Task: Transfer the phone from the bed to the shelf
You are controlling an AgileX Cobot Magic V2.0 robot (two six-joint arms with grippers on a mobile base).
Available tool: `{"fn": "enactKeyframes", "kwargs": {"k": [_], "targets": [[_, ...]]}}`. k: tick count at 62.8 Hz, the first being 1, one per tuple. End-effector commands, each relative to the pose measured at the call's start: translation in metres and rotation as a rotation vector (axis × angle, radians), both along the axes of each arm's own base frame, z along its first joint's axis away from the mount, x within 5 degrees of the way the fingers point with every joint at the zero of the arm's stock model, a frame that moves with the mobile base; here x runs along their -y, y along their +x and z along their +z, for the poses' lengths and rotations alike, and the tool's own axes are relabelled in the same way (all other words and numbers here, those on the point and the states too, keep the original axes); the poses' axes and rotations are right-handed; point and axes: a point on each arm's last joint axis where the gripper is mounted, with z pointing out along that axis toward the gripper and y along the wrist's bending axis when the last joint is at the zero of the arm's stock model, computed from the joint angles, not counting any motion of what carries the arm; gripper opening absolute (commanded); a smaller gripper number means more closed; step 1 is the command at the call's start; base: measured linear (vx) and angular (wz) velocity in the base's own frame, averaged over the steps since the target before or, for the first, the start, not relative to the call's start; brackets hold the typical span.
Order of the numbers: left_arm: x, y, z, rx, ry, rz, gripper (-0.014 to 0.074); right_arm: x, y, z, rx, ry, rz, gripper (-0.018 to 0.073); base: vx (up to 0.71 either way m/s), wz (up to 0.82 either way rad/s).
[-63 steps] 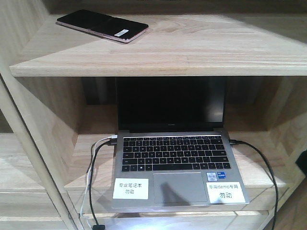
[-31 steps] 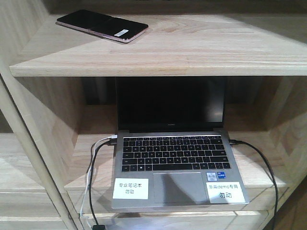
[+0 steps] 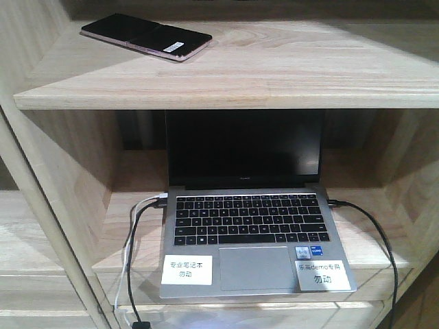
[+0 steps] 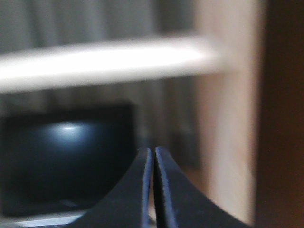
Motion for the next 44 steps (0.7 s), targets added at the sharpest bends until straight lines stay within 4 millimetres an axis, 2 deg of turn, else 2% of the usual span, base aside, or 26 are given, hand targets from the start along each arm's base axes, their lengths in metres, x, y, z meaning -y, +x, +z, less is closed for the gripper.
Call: {"fn": "enactKeyframes", "kwargs": {"k": [1, 16, 25, 44], "targets": [[0.000, -0.002, 0.015, 0.104, -0.022, 0.003, 0.0001, 0.002, -0.003, -0.005, 0.088, -0.012, -0.037, -0.0005, 0.00, 0.00], [0.000, -0.002, 0.015, 0.104, -0.022, 0.003, 0.0001, 0.002, -0.010, -0.050, 0.090, -0.015, -0.045, -0.0005, 0.00, 0.00], [0.000, -0.002, 0.015, 0.104, -0.022, 0.003, 0.0001, 0.002, -0.004, -0.075, 0.071, -0.014, -0.042, -0.0005, 0.00, 0.00], [0.000, -0.002, 0.015, 0.104, -0.022, 0.003, 0.0001, 0.002, -0.004, -0.078, 0.039, -0.055, -0.044, -0.0005, 0.00, 0.00]]}}
